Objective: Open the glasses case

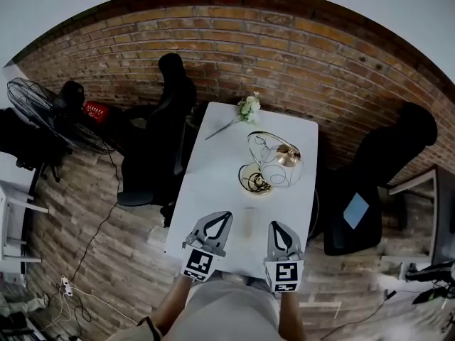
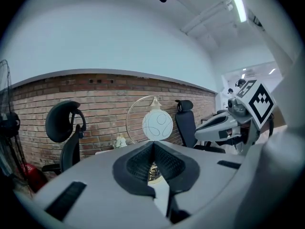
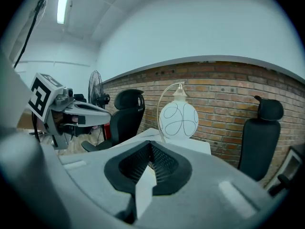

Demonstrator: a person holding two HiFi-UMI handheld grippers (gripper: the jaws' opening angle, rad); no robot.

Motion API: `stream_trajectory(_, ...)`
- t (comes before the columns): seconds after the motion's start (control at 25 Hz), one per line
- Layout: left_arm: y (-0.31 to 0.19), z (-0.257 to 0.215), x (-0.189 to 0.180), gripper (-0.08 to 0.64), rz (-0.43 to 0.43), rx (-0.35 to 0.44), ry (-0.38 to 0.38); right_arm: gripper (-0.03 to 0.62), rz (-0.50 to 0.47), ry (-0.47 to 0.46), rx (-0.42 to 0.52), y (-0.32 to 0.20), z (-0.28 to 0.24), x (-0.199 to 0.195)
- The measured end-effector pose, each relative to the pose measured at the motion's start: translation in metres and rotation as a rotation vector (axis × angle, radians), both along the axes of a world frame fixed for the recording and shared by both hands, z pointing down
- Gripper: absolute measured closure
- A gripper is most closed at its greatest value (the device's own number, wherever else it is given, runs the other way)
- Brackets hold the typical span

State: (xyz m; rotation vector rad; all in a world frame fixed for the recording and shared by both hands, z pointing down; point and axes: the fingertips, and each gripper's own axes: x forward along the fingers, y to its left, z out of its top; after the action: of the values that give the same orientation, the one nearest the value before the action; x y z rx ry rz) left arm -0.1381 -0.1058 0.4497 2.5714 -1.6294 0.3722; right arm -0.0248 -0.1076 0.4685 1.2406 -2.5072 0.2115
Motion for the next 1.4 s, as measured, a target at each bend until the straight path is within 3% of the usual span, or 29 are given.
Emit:
stream_trajectory(0.64, -0.006, 0.064, -0.002, 0.558, 0.204, -0.102, 0.020, 0.586, 0.181, 0.050, -0.103, 0.015, 0.059, -0.010)
stream_trajectory(1.4, -0.016, 0.134, -0.003, 0.558, 0.340, -0.204, -0.001, 0.586, 0.242, 0.138, -0.213, 0.022, 0.126, -0.035)
